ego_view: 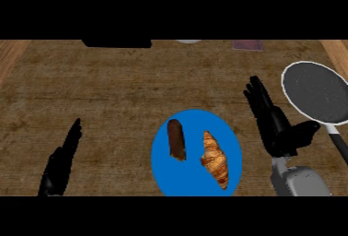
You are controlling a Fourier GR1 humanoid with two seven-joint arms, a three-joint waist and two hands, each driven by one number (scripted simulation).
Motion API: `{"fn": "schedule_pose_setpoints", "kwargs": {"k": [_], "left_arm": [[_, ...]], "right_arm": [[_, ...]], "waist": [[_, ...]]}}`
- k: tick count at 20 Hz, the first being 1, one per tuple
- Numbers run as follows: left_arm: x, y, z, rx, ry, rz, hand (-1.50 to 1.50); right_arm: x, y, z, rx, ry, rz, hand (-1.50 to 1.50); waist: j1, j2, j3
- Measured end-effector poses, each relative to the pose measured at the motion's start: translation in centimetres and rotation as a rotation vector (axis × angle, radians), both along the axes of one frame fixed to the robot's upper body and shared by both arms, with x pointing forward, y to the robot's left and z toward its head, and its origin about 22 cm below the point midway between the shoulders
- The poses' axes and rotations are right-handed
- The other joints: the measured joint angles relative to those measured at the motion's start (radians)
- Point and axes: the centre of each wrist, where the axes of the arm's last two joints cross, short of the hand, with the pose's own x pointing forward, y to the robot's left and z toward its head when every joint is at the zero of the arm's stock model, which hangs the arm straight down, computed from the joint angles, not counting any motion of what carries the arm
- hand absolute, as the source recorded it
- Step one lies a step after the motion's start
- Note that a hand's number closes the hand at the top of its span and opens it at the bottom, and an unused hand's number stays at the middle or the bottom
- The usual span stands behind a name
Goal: Pick the croissant from the plate and place it in the pan
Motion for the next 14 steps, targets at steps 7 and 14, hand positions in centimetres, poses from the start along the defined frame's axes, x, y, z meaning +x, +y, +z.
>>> {"fn": "schedule_pose_setpoints", "kwargs": {"k": [7, 14], "left_arm": [[0.3, -2.0, -0.8, -0.272, 0.036, 0.123, 0.0], [0.0, -2.5, -1.1, -0.412, 0.061, 0.193, 0.0]], "right_arm": [[-2.1, 1.5, -0.6, -0.075, -0.003, 0.031, 1.5], [-9.0, 4.2, -3.8, -0.354, -0.181, -0.159, -1.5]], "waist": [[-0.019, -0.025, 0.001], [-0.062, -0.042, 0.0]]}}
